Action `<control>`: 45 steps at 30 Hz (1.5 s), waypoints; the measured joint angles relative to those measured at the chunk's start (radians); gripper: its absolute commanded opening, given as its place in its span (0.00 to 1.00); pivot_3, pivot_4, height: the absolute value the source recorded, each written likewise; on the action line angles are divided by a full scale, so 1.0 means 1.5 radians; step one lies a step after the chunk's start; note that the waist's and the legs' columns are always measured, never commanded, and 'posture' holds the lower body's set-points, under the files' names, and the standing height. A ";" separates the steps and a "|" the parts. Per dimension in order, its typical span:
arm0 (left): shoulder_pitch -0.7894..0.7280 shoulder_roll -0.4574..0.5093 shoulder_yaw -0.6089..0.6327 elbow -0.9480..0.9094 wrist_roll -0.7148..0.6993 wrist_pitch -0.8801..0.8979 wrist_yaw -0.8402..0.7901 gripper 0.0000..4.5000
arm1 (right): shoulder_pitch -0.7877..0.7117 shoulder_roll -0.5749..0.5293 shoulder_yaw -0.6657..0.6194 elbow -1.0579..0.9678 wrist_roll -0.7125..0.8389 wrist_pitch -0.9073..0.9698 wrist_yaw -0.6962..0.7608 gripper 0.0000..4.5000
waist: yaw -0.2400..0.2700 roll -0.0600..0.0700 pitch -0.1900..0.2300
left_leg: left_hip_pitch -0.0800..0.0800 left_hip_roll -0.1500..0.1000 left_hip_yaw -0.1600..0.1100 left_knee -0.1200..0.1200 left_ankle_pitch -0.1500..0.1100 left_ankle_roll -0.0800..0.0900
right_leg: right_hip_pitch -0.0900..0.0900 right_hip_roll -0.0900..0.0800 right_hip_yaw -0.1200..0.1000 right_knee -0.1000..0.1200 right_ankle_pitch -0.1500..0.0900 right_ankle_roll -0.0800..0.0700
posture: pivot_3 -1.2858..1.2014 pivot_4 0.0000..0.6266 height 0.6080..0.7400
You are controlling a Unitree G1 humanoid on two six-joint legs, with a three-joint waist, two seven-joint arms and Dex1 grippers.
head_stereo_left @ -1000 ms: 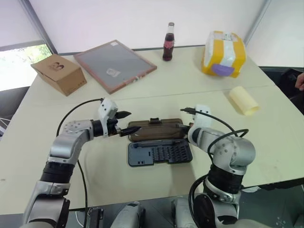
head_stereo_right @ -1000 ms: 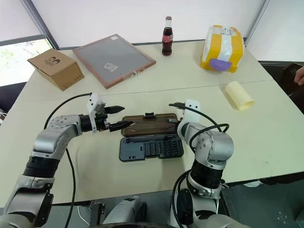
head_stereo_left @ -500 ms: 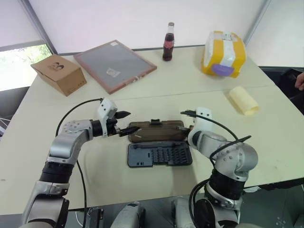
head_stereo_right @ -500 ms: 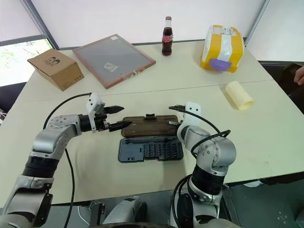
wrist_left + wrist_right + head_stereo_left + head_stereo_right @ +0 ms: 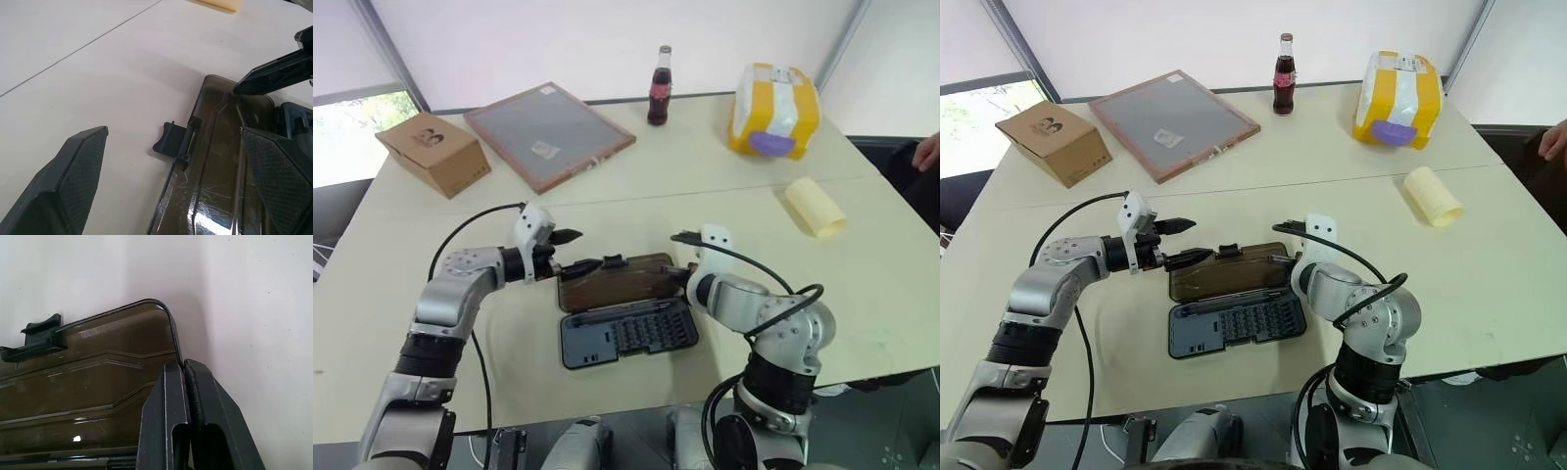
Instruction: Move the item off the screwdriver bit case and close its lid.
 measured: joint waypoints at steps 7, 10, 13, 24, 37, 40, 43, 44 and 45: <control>0.006 0.000 -0.001 0.000 0.000 -0.004 0.000 1.00 | 0.006 -0.005 -0.022 0.000 0.066 0.000 -0.069 0.01 | 0.000 0.000 0.000 | 0.000 0.000 0.000 -0.001 0.000 0.000 | 0.000 0.000 0.000 0.000 0.000 0.000 | 0.52 0.24 1.00; 0.006 0.000 -0.001 0.000 0.000 -0.005 0.000 1.00 | 0.008 -0.007 -0.031 0.000 0.093 0.000 -0.093 0.01 | 0.000 0.000 0.000 | 0.000 0.000 0.000 -0.001 0.000 0.000 | 0.000 0.000 0.000 0.000 0.000 0.000 | 0.52 0.24 1.00; 0.006 0.000 -0.001 0.000 0.000 -0.005 0.000 1.00 | 0.009 -0.007 -0.034 0.000 0.113 0.000 -0.115 0.01 | 0.000 0.000 0.000 | 0.000 0.000 0.000 -0.001 0.000 0.000 | 0.000 0.000 0.000 0.000 0.000 0.000 | 0.52 0.24 1.00; 0.006 0.000 -0.001 0.000 0.000 -0.006 -0.001 1.00 | 0.011 -0.039 -0.031 0.000 0.189 0.000 -0.160 0.97 | 0.002 0.000 0.000 | 0.000 0.000 0.000 -0.001 0.000 0.000 | 0.000 0.000 0.000 -0.001 0.000 0.000 | 0.52 0.24 1.00; 0.069 0.063 0.015 -0.137 -0.089 0.099 -0.039 0.87 | -0.013 -0.444 -0.073 0.001 0.465 -0.001 0.031 1.00 | 0.001 0.001 0.001 | 0.000 0.003 0.002 -0.003 0.000 0.000 | 0.002 0.000 0.000 -0.010 0.000 0.000 | 0.52 0.24 1.00; 0.113 0.092 0.019 -0.226 -0.136 0.147 -0.051 0.60 | -0.026 -0.484 -0.044 0.002 0.450 -0.016 0.083 1.00 | 0.003 0.001 0.001 | 0.000 0.003 0.002 -0.003 0.000 0.000 | 0.002 0.000 0.000 -0.010 0.000 0.000 | 0.52 0.24 1.00; 0.157 0.133 0.022 -0.317 -0.173 0.178 -0.062 0.23 | -0.027 -0.508 0.022 0.008 0.393 -0.062 0.154 1.00 | 0.007 0.001 0.001 | 0.000 0.003 0.002 -0.003 0.000 0.000 | 0.003 0.000 0.000 -0.010 0.000 0.000 | 0.52 0.24 1.00; 0.170 0.145 0.023 -0.337 -0.177 0.180 -0.066 0.10 | -0.029 -0.519 0.044 0.012 0.370 -0.081 0.179 1.00 | 0.009 0.001 0.001 | 0.000 0.002 0.002 -0.003 0.000 0.000 | 0.003 0.000 0.000 -0.010 0.000 0.000 | 0.52 0.24 1.00; 0.181 0.155 0.022 -0.350 -0.176 0.177 -0.070 0.01 | -0.029 -0.531 0.063 0.015 0.346 -0.101 0.205 1.00 | 0.012 0.002 0.001 | 0.000 0.002 0.002 -0.003 0.000 0.000 | 0.003 0.001 0.000 -0.010 0.000 0.000 | 0.52 0.24 1.00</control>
